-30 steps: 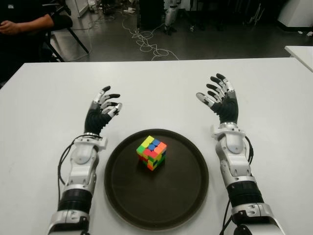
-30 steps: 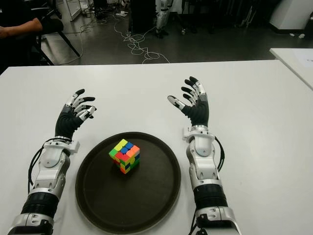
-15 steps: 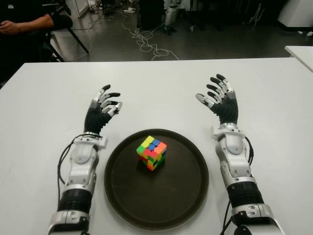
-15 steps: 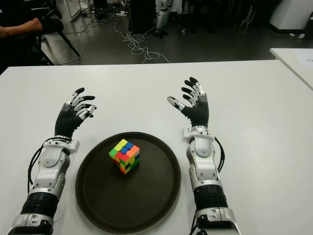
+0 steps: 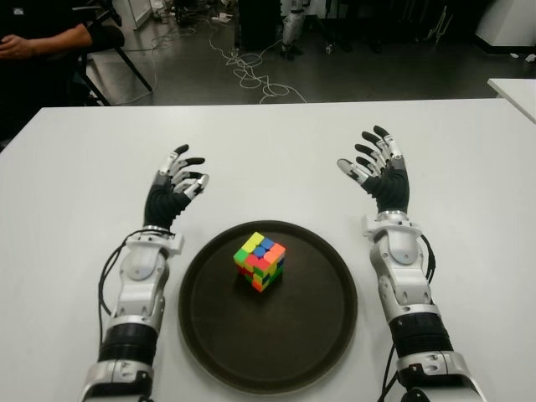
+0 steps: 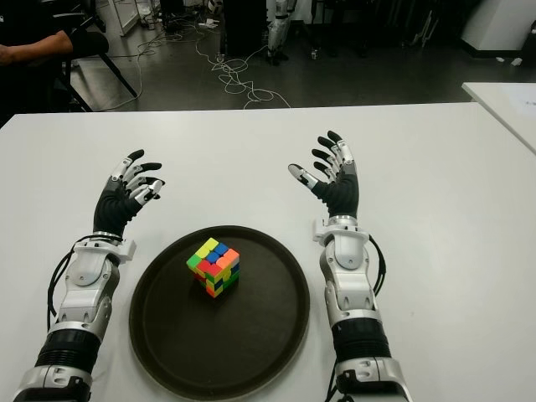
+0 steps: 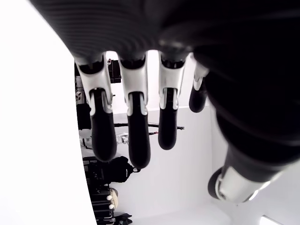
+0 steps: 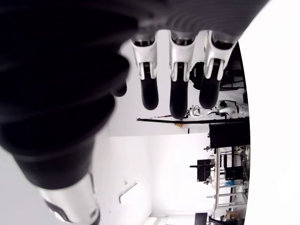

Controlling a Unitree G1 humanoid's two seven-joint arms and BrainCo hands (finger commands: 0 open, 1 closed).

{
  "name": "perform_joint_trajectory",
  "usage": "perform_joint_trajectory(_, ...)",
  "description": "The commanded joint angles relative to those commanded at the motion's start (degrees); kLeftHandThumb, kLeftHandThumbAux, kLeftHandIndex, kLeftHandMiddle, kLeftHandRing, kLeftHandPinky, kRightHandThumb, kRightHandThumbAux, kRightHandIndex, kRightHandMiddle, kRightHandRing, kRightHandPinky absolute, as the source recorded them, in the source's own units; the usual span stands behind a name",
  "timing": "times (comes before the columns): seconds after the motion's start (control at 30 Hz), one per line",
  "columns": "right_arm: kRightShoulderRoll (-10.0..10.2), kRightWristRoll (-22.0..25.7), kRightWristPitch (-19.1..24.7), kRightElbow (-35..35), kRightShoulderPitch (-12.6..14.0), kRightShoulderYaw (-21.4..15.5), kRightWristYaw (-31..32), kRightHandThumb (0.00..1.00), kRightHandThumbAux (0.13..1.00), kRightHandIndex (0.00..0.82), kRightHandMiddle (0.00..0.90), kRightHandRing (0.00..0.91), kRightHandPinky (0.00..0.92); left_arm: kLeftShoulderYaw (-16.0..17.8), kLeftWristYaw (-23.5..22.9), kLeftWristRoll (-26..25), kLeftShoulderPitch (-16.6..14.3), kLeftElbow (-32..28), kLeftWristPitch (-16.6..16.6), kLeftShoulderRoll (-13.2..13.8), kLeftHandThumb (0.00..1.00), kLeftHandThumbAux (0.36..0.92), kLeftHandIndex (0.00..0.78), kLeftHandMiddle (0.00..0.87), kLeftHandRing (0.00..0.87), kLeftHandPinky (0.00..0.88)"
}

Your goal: Pick up the Rubik's Cube and put it in the plate

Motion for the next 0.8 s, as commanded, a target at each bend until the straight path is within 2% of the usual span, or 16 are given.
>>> perform_joint_trajectory(0.3,-0.47,-0.80,-0.19,-1.09,1.14,0.21,-0.04,0.084,0.826,0.168,0.226,0.227,0.228,-0.42,1.03,1.46,0.39,-1.05,-0.02,0.29,0.336,0.727,0.139,0.212,0.255,0.314)
perform_joint_trajectory(0.57,-1.01,-1.30,-0.44,-1.19,1.71,0.37,0.52,0.072,0.826,0.168,0.227,0.227,0.225,-0.87,2.31,3.00,0.66,-1.89,-0.05,0.30,0.287,0.742,0.140,0.194,0.225,0.285)
perform_joint_trajectory(0.8,-1.27,-1.99,-0.71,-1.13,2.12,0.69,0.81,0.075,0.821,0.174,0.231,0.230,0.224,-1.09,3.09,4.30,0.55,-1.23,-0.77,0.67,0.265,0.715,0.124,0.179,0.208,0.266)
